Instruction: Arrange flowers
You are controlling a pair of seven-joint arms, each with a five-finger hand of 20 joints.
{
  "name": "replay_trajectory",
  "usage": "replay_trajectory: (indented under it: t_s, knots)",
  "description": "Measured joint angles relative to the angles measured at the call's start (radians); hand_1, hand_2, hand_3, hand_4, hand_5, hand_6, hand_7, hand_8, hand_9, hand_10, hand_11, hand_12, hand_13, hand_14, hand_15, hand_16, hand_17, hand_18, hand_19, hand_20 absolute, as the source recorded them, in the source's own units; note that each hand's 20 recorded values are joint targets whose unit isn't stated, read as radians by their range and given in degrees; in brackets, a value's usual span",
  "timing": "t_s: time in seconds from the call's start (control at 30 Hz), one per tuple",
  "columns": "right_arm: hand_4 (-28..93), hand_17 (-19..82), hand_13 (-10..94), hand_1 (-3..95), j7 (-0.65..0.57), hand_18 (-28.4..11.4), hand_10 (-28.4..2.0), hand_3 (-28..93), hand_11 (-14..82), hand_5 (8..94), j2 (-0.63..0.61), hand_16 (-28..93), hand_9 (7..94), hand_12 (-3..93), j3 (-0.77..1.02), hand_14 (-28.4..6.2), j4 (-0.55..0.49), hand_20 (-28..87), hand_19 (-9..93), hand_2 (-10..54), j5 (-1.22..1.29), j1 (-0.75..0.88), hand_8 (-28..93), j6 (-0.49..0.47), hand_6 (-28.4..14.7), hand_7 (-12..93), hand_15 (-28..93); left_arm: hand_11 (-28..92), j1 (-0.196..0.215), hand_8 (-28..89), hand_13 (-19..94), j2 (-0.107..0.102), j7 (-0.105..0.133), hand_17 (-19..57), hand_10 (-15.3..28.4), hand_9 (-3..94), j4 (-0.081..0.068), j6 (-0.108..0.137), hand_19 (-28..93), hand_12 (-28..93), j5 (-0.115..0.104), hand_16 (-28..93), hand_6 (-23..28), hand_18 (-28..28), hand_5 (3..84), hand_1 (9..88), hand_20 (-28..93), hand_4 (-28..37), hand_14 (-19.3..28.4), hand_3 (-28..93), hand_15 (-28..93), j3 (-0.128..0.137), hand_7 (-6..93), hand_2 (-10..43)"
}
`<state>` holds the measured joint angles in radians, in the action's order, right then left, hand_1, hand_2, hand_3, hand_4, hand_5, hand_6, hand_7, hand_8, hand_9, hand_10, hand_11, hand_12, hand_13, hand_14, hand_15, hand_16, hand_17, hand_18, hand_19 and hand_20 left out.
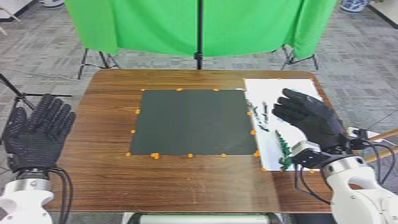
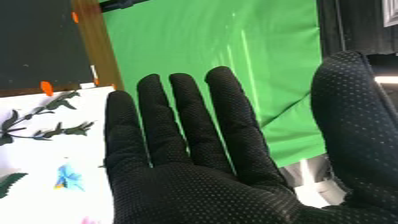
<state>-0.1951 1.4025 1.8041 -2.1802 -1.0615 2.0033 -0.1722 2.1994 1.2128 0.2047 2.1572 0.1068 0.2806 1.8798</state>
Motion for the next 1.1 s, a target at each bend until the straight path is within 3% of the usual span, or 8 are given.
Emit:
replay_trajectory:
  t_s: [0.33, 0.5, 0.57, 0.63, 0.73, 0.87, 0.97, 1.1]
  knots:
    - [-25, 13, 39, 23.1, -0.001, -17.0, -14.9, 80, 8.2, 47.7, 0.0, 17, 45.5, 13.0, 0.008, -14.8, -0.006, 15, 24, -5.7, -0.005, 0.004, -13, 0.004, -4.1, 17, 12, 11, 0.008, -8, 21, 0.001, -0.003, 0.4, 12.7, 32.9, 0.001, -0.004, 15, 9, 0.0, -7, 7.7, 7.0, 42.4, 25.6, 8, -28.3, 10.4, 69, 15, 0.005, 7.4, 13.8]
    - [-24, 14, 41, 22.7, 0.001, -18.5, -15.5, 80, 8.7, 48.3, -0.003, 18, 45.8, 13.3, 0.014, -15.3, -0.016, 17, 29, -5.5, -0.081, 0.005, -12, -0.05, -4.6, 17, 14, 10, 0.016, -8, 21, 0.008, -0.005, 0.4, 12.5, 32.9, -0.006, -0.067, 15, 9, 0.004, -6, 7.6, 7.1, 42.3, 25.9, 8, -28.3, 10.4, 68, 14, 0.01, 7.3, 14.1]
    - [-24, 15, 46, 21.3, 0.01, -19.7, -16.4, 79, 10.9, 52.2, -0.012, 18, 51.1, 13.1, 0.006, -15.4, -0.024, 18, 34, -7.1, -0.166, 0.008, -13, -0.042, -4.8, 18, 19, 10, 0.018, -8, 21, 0.01, -0.005, 0.4, 12.5, 32.9, -0.007, -0.075, 15, 9, 0.005, -6, 7.5, 7.1, 42.2, 25.9, 9, -28.3, 10.4, 68, 14, 0.01, 7.3, 14.2]
    - [-24, 16, 48, 21.4, 0.024, -20.1, -16.5, 79, 12.0, 55.2, -0.037, 17, 54.4, 13.0, -0.032, -15.1, -0.037, 18, 37, -8.2, -0.287, 0.015, -13, 0.024, -4.8, 18, 21, 10, 0.019, -8, 21, 0.011, -0.005, 0.3, 12.4, 32.9, -0.007, -0.075, 15, 9, 0.009, -6, 7.4, 7.2, 42.2, 26.0, 9, -28.3, 10.3, 68, 14, 0.01, 7.3, 14.3]
    - [-23, 16, 49, 21.7, 0.024, -21.1, -17.5, 78, 12.2, 56.2, -0.124, 16, 54.6, 13.0, -0.164, -15.7, -0.044, 19, 44, -9.2, -0.474, 0.023, -13, 0.257, -5.2, 18, 24, 10, 0.018, -8, 22, 0.012, -0.005, 0.4, 12.4, 32.9, -0.01, -0.084, 15, 9, 0.019, -6, 7.4, 7.2, 42.1, 26.1, 9, -28.3, 10.4, 68, 14, 0.011, 7.5, 14.4]
    - [-23, 17, 45, 25.4, -0.083, -22.6, -20.3, 75, 11.1, 48.0, -0.214, 17, 44.7, 13.9, -0.256, -17.7, -0.057, 22, 60, -9.5, -0.635, 0.028, -11, 0.456, -8.1, 16, 33, 10, 0.017, -8, 22, 0.014, -0.008, 0.2, 12.4, 32.9, -0.015, -0.093, 14, 9, 0.023, -5, 7.1, 7.7, 41.7, 26.2, 9, -28.3, 11.2, 68, 14, 0.011, 7.2, 14.5]
    - [-25, 19, 41, 27.2, -0.228, -23.3, -21.6, 74, 16.6, 46.3, -0.218, 18, 43.9, 18.0, -0.236, -18.8, -0.081, 24, 68, -9.5, -0.765, 0.039, -10, 0.431, -9.0, 19, 48, 9, 0.018, -8, 22, 0.016, -0.027, -0.1, 12.4, 32.9, -0.019, -0.107, 14, 10, 0.024, -5, 7.0, 8.1, 41.5, 26.2, 9, -28.3, 11.9, 68, 14, 0.017, 6.8, 14.5]
    - [-27, 20, 39, 28.3, -0.323, -24.4, -22.6, 72, 26.8, 45.2, -0.228, 20, 44.3, 23.3, -0.258, -20.8, -0.078, 27, 75, -9.5, -0.993, 0.048, -9, 0.293, -10.4, 27, 61, 9, 0.017, -7, 23, 0.02, -0.058, -0.3, 12.4, 33.0, -0.025, -0.129, 15, 10, 0.027, -4, 7.0, 8.3, 41.3, 26.3, 9, -28.3, 12.1, 68, 15, 0.026, 6.6, 14.6]
